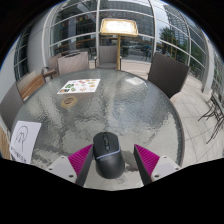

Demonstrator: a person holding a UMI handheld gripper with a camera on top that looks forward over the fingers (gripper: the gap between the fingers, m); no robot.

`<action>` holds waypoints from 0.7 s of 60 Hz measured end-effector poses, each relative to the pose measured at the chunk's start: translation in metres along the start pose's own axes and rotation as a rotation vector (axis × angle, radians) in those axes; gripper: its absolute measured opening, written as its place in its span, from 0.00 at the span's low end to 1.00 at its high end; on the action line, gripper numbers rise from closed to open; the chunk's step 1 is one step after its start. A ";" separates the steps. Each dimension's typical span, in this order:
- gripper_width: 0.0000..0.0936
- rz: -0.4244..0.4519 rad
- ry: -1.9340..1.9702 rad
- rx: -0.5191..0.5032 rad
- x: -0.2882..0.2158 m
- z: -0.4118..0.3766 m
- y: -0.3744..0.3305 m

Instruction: Arrange mouse

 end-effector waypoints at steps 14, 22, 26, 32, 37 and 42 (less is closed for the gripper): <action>0.49 -0.008 0.060 0.029 -0.010 0.014 0.010; 0.37 -0.057 0.072 0.048 -0.012 0.014 0.008; 0.32 -0.103 0.091 0.073 -0.016 0.013 0.007; 0.32 -0.078 0.129 0.113 -0.050 0.003 -0.020; 0.32 0.030 0.133 0.121 -0.107 -0.029 -0.063; 0.32 0.153 0.114 0.105 -0.165 -0.082 -0.113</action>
Point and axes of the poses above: the point between the fingertips, and its own axes, seen from behind it with the camera up: z to the right, x down, y forward, the way the camera looks, the point moved 6 cm from there along -y, backward, against the way the camera looks, and after that the axes turned 6 degrees about -z, right-handed, at the moved point
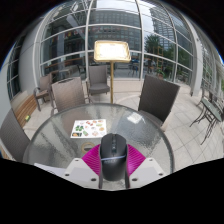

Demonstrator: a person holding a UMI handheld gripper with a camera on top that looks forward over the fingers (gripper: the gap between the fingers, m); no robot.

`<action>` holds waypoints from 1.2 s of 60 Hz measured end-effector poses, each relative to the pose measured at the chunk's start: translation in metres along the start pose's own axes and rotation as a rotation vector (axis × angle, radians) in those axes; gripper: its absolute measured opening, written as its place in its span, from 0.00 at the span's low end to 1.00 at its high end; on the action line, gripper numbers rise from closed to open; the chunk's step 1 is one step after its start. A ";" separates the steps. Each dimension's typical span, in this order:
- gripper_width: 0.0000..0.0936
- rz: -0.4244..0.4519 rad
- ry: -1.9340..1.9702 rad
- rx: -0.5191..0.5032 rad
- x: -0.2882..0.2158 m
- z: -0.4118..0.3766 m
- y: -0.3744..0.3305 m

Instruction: Arrange mouse

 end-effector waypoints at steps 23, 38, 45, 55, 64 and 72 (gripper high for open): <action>0.32 -0.001 -0.172 -0.202 0.054 -0.268 -0.023; 0.32 -0.252 -0.154 -0.174 0.203 -0.284 0.036; 0.32 -0.242 -0.185 -0.163 0.224 -0.284 0.036; 0.44 -0.213 -0.174 -0.163 0.225 -0.285 0.037; 0.82 -0.252 -0.133 -0.127 0.214 -0.276 0.029; 0.93 -0.185 -0.108 -0.134 0.179 -0.268 -0.006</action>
Point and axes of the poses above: the point between the fingertips, and its own axes, seen from behind it with the camera up: z to the right, x down, y forward, the way the camera looks, the point moved 6 cm from there along -y, backward, against the way the camera looks, and after that the axes turned 6 degrees about -z, right-handed, at the moved point
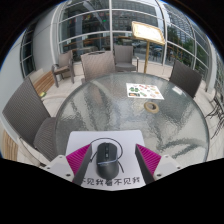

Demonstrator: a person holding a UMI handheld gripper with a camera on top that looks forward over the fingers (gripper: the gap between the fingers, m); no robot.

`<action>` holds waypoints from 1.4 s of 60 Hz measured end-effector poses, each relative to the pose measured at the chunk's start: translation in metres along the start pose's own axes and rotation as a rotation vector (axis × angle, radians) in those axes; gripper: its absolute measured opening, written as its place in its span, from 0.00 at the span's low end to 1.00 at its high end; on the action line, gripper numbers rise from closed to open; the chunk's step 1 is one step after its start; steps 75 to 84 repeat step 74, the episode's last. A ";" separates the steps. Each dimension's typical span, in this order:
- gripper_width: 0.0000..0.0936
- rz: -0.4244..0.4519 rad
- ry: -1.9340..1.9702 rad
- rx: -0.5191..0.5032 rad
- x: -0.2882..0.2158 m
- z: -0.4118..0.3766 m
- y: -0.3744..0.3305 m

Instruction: Arrange mouse

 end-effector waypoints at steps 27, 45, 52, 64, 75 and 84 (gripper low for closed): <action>0.92 0.151 0.013 -0.004 0.013 0.079 -0.193; 0.92 0.195 0.029 0.018 0.053 0.128 -0.248; 0.92 0.186 0.036 0.028 0.065 0.136 -0.255; 0.92 0.180 0.045 0.029 0.075 0.139 -0.259; 0.92 0.196 0.045 0.028 0.073 0.141 -0.263; 0.92 0.196 0.045 0.028 0.073 0.141 -0.263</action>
Point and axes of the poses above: the point between the fingertips, and its own axes, seen from behind it with the camera up: z to the right, x down, y forward, the way the camera looks, the point moved 6 cm from there along -y, backward, against the way the camera looks, and after that the axes turned 6 degrees about -z, right-handed, at the moved point
